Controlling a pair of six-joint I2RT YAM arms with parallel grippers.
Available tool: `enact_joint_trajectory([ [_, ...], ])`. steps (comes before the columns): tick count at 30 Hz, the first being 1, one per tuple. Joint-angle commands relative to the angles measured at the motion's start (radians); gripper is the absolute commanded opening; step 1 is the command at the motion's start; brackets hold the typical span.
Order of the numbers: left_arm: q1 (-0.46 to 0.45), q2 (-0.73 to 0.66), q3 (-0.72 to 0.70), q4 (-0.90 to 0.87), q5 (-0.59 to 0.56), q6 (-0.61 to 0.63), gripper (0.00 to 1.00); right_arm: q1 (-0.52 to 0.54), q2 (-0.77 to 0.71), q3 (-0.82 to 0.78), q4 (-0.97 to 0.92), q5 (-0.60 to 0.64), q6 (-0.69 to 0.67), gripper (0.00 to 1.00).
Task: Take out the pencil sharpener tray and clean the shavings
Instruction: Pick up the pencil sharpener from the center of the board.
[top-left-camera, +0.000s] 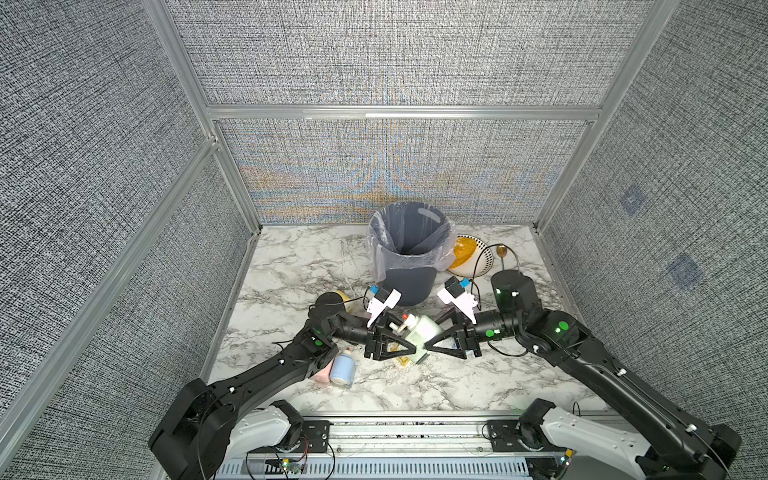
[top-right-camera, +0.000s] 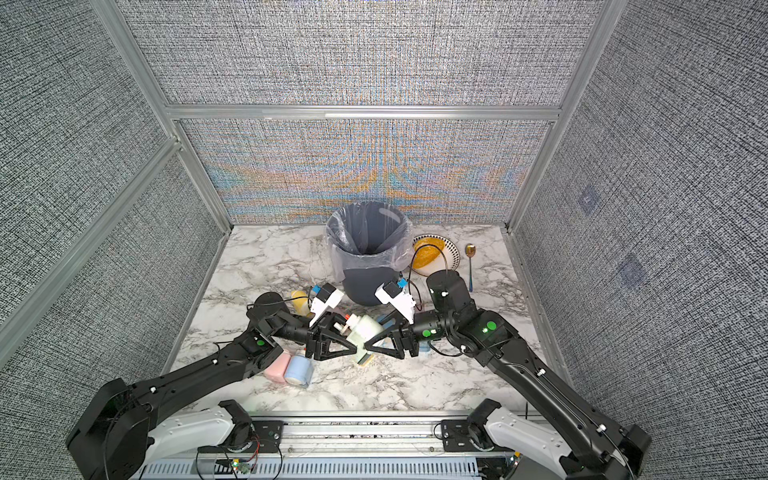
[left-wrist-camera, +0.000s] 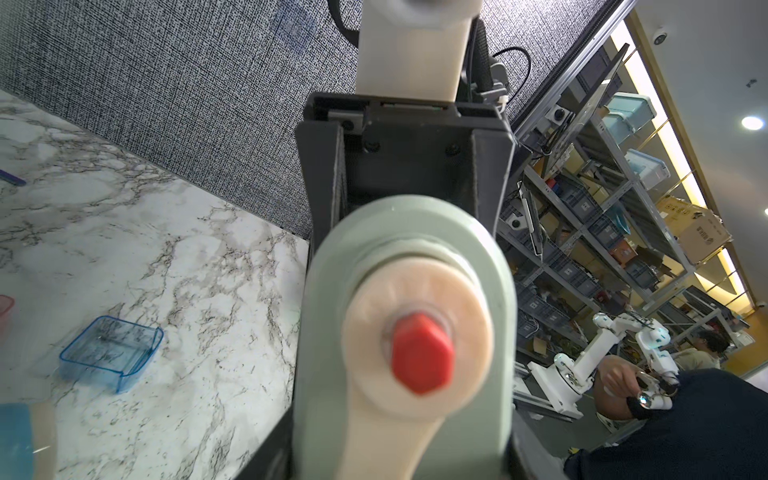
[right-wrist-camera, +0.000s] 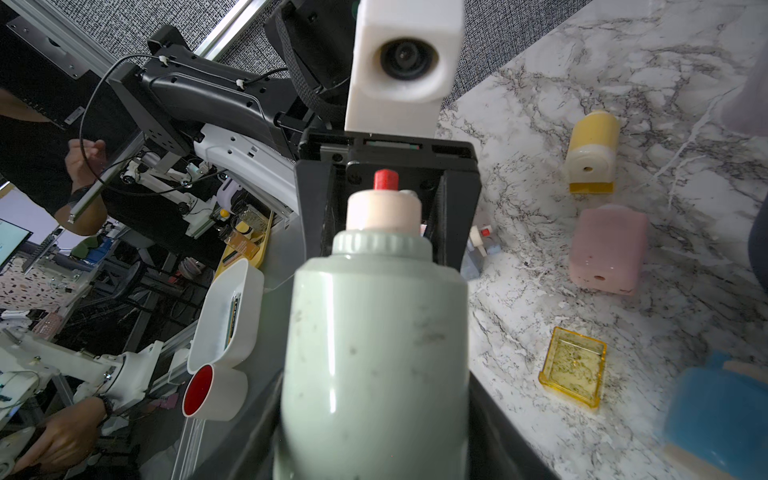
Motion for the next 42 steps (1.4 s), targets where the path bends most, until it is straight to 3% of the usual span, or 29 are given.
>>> enact_joint_trajectory([
  [1, -0.004, -0.013, -0.001, 0.035, 0.013, -0.023, 0.4, 0.002, 0.0, -0.004, 0.019, 0.008, -0.037, 0.41],
  [9, -0.006, -0.042, -0.011, 0.014, -0.009, 0.003, 0.12, 0.002, 0.045, 0.018, 0.032, -0.009, -0.036, 0.45],
  [22, -0.006, -0.224, -0.068, -0.107, -0.166, 0.084, 0.07, -0.003, 0.049, 0.025, 0.115, 0.013, 0.029, 0.79],
  [31, -0.006, -0.253, -0.071, -0.101, -0.256, 0.083, 0.06, -0.027, 0.004, -0.021, 0.219, 0.012, 0.121, 0.96],
  [42, -0.004, -0.352, -0.109, -0.077, -0.417, 0.046, 0.05, -0.054, -0.081, -0.114, 0.317, 0.03, 0.232, 0.98],
])
